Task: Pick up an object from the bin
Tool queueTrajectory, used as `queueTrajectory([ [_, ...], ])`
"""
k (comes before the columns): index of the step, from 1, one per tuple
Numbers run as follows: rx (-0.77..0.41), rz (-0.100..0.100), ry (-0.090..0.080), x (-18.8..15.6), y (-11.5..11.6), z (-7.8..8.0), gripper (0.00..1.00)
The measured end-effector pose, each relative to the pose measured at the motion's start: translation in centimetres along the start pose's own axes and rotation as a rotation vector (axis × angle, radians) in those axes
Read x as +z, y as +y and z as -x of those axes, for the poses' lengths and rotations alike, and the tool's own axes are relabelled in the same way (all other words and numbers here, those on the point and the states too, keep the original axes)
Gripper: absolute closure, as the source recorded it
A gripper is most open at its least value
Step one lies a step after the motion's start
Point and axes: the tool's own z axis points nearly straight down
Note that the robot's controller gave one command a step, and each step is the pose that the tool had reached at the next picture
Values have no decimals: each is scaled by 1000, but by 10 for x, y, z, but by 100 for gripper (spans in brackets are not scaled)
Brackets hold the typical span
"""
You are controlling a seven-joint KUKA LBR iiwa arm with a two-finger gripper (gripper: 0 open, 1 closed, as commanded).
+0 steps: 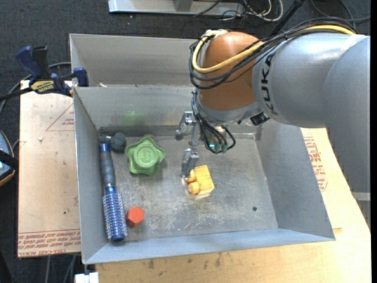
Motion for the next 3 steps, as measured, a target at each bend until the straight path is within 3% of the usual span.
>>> queueTrajectory([
  [1, -162, -2, -13, 80, -127, -12, 0],
  [2, -183, -4, -26, 81, -71, -48, 0],
  [3, -18, -1, -14, 79, -33, -29, 0],
])
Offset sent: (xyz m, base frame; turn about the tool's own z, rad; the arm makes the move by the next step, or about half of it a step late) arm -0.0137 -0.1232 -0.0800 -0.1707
